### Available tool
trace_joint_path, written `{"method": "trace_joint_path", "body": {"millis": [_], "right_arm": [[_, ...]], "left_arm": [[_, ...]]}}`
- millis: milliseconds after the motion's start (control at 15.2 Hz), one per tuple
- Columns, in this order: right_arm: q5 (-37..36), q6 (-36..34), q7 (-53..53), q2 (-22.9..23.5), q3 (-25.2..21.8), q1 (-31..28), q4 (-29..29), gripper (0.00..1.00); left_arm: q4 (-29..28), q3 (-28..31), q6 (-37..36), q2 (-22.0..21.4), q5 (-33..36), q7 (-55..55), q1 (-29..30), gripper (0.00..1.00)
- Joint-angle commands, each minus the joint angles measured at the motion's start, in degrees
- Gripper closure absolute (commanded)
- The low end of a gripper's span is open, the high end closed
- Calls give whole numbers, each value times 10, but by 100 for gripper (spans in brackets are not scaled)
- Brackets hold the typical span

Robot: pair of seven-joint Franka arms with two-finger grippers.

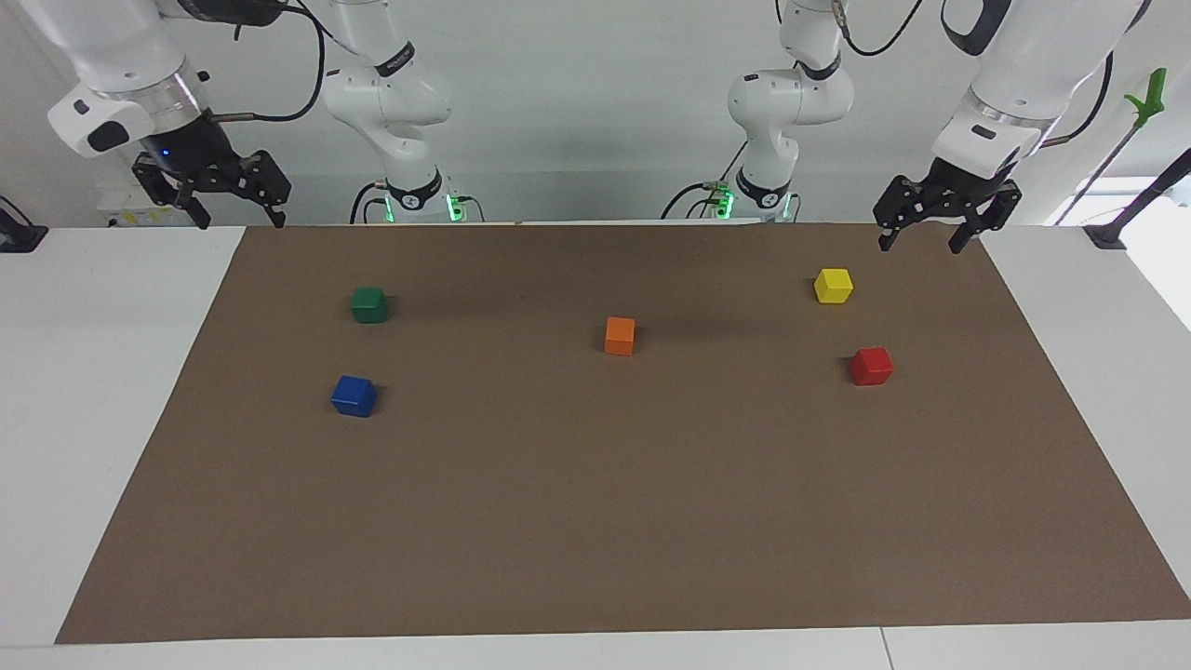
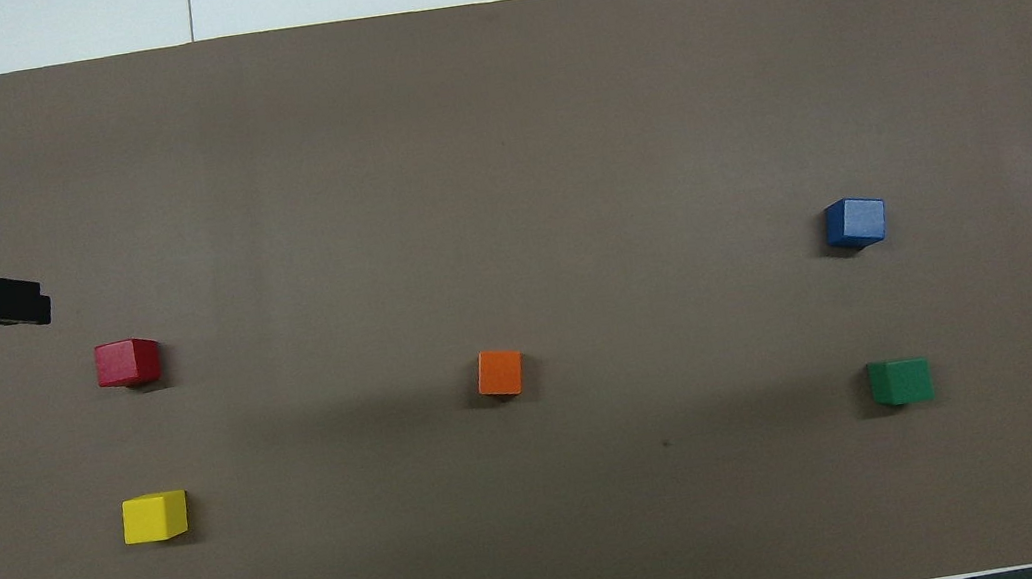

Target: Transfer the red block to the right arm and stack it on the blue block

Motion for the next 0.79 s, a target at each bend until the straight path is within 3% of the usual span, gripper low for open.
{"method": "trace_joint_path", "body": {"millis": [0, 460, 723], "right_arm": [[-9, -12, 2, -5, 6, -8, 2, 0], [-9, -13, 0, -5, 6, -8, 1, 0], [-7, -6, -2, -5, 3, -8, 1, 0]], "left_arm": [[-6, 1, 0, -5, -4, -7, -4, 0], [-12, 8, -22, -4, -3, -30, -5, 0], [-62, 25, 60, -9, -2, -38, -2, 0]]}}
